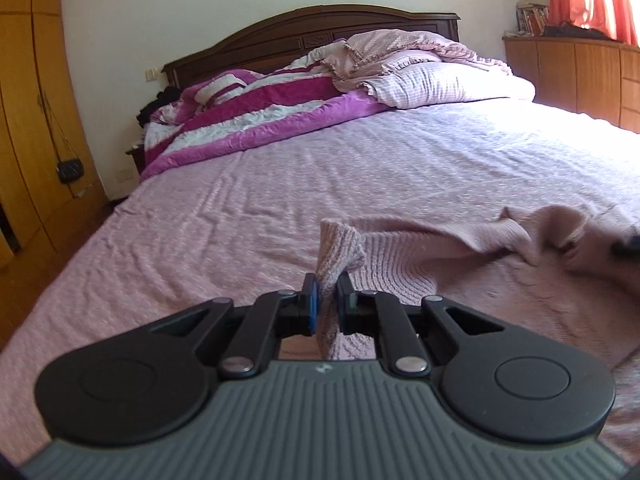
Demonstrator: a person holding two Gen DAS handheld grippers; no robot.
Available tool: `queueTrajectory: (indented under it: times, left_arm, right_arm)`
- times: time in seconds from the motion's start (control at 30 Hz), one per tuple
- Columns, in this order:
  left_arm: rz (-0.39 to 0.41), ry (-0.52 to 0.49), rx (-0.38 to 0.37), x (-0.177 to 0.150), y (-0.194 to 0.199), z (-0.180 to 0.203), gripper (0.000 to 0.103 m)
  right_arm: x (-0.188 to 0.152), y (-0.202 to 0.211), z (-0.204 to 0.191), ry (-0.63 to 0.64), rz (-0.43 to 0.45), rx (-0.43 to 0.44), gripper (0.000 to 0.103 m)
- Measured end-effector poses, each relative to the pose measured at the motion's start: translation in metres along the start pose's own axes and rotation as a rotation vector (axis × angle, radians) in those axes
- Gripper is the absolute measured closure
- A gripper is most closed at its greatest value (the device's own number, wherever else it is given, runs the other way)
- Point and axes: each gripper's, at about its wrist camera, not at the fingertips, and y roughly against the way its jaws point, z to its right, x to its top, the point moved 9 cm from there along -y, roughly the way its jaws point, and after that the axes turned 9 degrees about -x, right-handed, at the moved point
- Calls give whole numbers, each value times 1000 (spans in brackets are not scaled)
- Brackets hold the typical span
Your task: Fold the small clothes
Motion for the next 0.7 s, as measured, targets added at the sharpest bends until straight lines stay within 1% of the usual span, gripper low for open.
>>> queueTrajectory:
  times: [0.07,0.2,0.3,0.4,0.47,0.57,0.63,0.7]
  left_arm:
    - [-5,-18,8,2,-5,-7,92]
    - [-26,-30,27,4,-21,-24,92]
    - [-53,-32,25,1,-39,-34,92]
    - [-88,-60,13,-6,-61,-39,91]
    - [-140,-54,-4,-13,-79,-42,91]
    - [-210,9,-33,-24,-99,-52,91]
    - [-237,37,-39,-32,-104,-56,89]
    - [-240,59,-43,-38,-106,-60,88]
  right_arm:
    - [13,-2,19,11,13,-29,95]
    - [39,-15,65,48,44,-131,95]
    - [47,-37,96,50,26,-180,95]
    - [45,-68,119,56,-8,-207,95]
    - [38,-87,127,59,-29,-211,95]
    - [28,-113,127,74,-66,-204,95]
    - [20,-131,122,103,-107,-194,95]
    - [12,-148,120,144,-144,-209,95]
